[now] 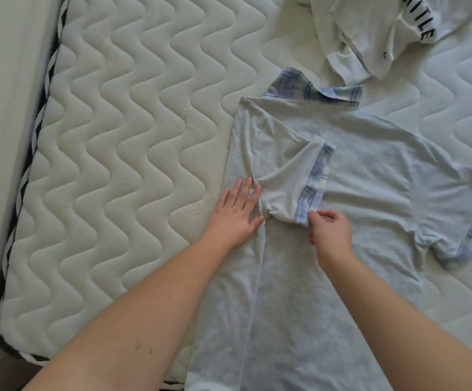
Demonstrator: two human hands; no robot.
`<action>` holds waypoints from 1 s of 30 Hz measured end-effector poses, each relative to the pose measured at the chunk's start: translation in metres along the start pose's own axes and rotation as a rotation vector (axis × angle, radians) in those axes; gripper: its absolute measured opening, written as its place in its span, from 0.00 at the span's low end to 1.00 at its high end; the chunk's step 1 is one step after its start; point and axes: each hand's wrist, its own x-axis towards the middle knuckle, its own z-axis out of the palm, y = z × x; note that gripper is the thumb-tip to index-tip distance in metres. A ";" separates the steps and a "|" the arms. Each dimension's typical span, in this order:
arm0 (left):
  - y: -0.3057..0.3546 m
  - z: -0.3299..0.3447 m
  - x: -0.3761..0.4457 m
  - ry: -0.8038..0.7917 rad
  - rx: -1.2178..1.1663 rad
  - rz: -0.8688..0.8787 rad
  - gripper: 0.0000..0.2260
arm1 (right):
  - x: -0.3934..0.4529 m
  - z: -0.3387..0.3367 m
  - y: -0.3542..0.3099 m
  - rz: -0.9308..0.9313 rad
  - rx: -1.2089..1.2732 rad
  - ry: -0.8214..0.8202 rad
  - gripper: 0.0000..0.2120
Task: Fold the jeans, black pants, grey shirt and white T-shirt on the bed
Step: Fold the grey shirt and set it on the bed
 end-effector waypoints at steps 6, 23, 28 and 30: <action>-0.004 -0.034 0.025 0.283 -0.125 0.059 0.16 | 0.027 0.002 -0.033 -0.170 -0.014 0.029 0.28; 0.037 -0.126 0.179 0.187 -0.050 0.148 0.05 | 0.040 -0.025 -0.053 -0.213 -0.175 -0.032 0.10; 0.036 -0.116 0.166 0.255 -0.256 0.096 0.08 | 0.041 -0.024 -0.047 -0.108 -0.181 -0.181 0.18; 0.032 -0.114 0.154 0.370 -0.277 0.085 0.14 | 0.038 -0.022 -0.047 -0.205 -0.242 -0.116 0.12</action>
